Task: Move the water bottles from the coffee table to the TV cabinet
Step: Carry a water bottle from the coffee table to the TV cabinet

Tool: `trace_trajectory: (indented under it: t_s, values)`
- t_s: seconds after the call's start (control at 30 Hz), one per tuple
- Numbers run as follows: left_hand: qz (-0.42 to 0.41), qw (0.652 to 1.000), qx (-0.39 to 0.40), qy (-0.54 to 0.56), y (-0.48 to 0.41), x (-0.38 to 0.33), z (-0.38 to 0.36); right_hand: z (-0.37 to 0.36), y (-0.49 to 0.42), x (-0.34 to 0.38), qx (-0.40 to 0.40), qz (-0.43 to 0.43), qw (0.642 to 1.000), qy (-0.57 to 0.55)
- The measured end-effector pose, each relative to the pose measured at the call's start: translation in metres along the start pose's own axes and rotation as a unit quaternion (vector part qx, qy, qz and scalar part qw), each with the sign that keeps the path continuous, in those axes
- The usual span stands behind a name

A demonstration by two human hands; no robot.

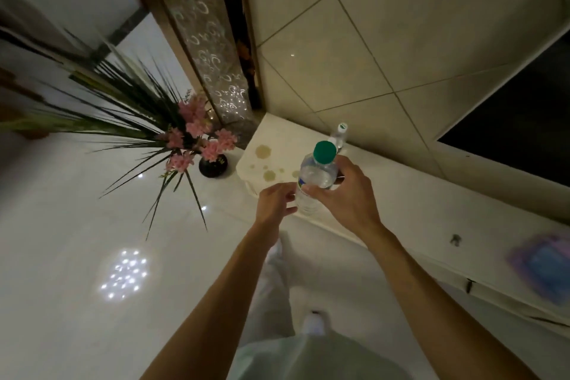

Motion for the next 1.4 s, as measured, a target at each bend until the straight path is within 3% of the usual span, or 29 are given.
trace_trajectory:
  t_s: [0.5,0.83,1.03,1.4]
  values:
    - [0.056,0.987,0.090,-0.121,-0.193,-0.059,-0.034,-0.042,-0.148,-0.104,-0.117,-0.134,0.984,0.008]
    - [0.111,0.978,0.082,-0.157,-0.271,0.003,-0.081,-0.066,-0.176,-0.206,-0.146,-0.082,0.986,0.009]
    - [0.144,0.982,0.074,-0.101,-0.320,0.053,-0.100,-0.087,-0.201,-0.274,-0.113,-0.094,0.989,0.029]
    - [0.133,0.986,0.057,-0.084,-0.357,0.085,-0.127,-0.095,-0.205,-0.335,-0.149,-0.089,0.984,0.031]
Point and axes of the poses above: each hand's wrist, its own y-axis away from the middle knuckle, its own z-axis out of the back of the hand, x = y × z, the point moved 10 cm from there along -y, towards the middle knuckle, and after that the axes turned 11 degrees about -y, right-handed, at the moved point
